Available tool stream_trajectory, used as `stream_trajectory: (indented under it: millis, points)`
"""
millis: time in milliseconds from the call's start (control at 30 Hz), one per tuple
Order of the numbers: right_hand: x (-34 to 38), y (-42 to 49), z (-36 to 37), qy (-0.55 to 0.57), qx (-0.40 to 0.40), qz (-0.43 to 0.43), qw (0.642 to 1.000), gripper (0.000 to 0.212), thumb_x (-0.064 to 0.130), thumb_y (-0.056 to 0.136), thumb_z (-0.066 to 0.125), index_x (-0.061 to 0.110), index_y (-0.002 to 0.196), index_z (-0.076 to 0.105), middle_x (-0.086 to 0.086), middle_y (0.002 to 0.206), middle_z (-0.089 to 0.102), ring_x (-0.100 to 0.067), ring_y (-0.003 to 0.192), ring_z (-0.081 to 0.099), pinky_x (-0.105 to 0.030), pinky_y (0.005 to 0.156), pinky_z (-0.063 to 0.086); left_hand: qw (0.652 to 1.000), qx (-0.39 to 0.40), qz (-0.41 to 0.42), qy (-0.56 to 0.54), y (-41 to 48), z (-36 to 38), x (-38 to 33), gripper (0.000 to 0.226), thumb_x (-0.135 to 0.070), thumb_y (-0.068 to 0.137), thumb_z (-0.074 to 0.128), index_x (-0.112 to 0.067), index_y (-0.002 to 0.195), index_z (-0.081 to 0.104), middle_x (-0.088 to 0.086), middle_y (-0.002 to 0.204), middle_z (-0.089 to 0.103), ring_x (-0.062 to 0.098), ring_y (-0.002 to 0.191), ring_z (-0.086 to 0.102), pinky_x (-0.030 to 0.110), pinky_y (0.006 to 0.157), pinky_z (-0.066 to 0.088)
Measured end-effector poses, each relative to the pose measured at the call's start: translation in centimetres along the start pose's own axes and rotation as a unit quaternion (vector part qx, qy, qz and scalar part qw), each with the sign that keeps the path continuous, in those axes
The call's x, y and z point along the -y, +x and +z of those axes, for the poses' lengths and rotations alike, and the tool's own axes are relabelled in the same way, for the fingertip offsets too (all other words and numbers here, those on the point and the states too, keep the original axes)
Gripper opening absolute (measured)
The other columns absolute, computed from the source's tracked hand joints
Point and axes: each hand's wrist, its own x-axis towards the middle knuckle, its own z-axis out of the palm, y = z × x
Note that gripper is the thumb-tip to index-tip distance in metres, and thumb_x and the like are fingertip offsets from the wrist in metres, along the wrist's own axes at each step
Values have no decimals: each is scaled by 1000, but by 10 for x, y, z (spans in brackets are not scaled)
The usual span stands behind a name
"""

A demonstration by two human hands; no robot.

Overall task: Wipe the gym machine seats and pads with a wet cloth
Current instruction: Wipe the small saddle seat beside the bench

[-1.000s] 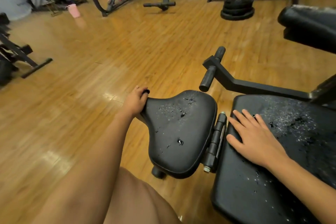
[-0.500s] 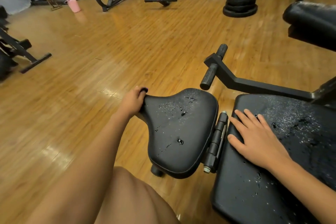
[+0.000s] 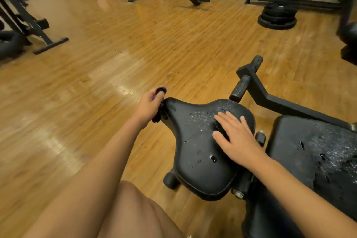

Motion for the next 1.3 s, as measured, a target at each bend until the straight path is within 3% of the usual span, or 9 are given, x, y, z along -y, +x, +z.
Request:
stream_trajectory:
  millis: [267, 400, 567, 700, 800, 1000, 1100, 1167, 1300]
  points:
    - [9, 29, 28, -60, -20, -9, 998, 65, 59, 97, 19, 32, 156, 19, 15, 163, 11, 0, 149, -3, -33, 123, -1, 950, 69, -156, -262, 37, 9, 35, 18, -25, 95, 58, -18, 92, 74, 11, 104, 74, 24, 93, 66, 41, 90, 49]
    - [12, 29, 28, -57, -21, -2, 998, 65, 59, 96, 20, 33, 156, 21, 16, 163, 12, 2, 149, -1, -36, 124, 4, 946, 6, -143, -290, 25, 13, 34, 19, -24, 96, 59, -18, 88, 74, 6, 98, 74, 18, 87, 66, 38, 89, 50]
    - [15, 32, 29, -55, -24, -2, 998, 66, 59, 96, 20, 32, 155, 22, 16, 163, 13, 2, 149, 0, -36, 124, 4, 973, -36, 2, -229, 11, 18, 34, 24, -24, 102, 49, -20, 101, 73, -8, 103, 75, 1, 55, 49, 19, 58, 42]
    - [16, 31, 32, -56, -13, -5, 998, 66, 59, 96, 20, 32, 156, 21, 16, 163, 12, 1, 149, -1, -36, 124, 3, 940, -54, -140, -307, 32, 16, 42, 24, -24, 99, 53, -10, 101, 72, 0, 100, 77, 19, 99, 71, 34, 89, 53]
    - [15, 30, 29, -53, -14, -6, 998, 64, 58, 96, 20, 33, 156, 20, 16, 163, 11, 2, 149, -3, -36, 124, 3, 875, -58, -251, -409, 27, 24, 53, 27, -29, 94, 56, -11, 102, 74, 4, 94, 75, 29, 95, 69, 40, 86, 51]
    - [13, 26, 26, -48, -29, -2, 998, 64, 58, 96, 21, 33, 155, 22, 18, 161, 13, 3, 148, -1, -37, 124, 5, 936, -137, -12, -322, -4, 49, 51, 23, -20, 104, 49, -18, 108, 71, -4, 80, 68, 7, 69, 58, 16, 66, 47]
    - [13, 30, 28, -37, -29, -2, 999, 64, 58, 96, 22, 33, 155, 23, 18, 161, 14, 4, 148, -1, -38, 124, 5, 902, -89, -122, -404, 21, 40, 59, 24, -25, 103, 50, -12, 109, 69, 2, 108, 75, 21, 103, 68, 33, 91, 53]
    - [16, 31, 29, -33, -24, -1, 999, 64, 58, 96, 23, 33, 155, 23, 18, 161, 14, 5, 148, -2, -37, 124, 4, 867, -24, -225, -444, 31, 30, 62, 23, -26, 101, 52, -13, 100, 71, 5, 103, 74, 29, 102, 66, 41, 93, 51]
    - [15, 29, 24, -33, -23, -7, 999, 64, 58, 96, 23, 33, 155, 23, 18, 161, 15, 4, 148, -1, -38, 124, 6, 847, -135, -170, -486, 13, 44, 49, 25, -19, 104, 48, -3, 112, 66, 11, 112, 73, 24, 106, 69, 38, 100, 52]
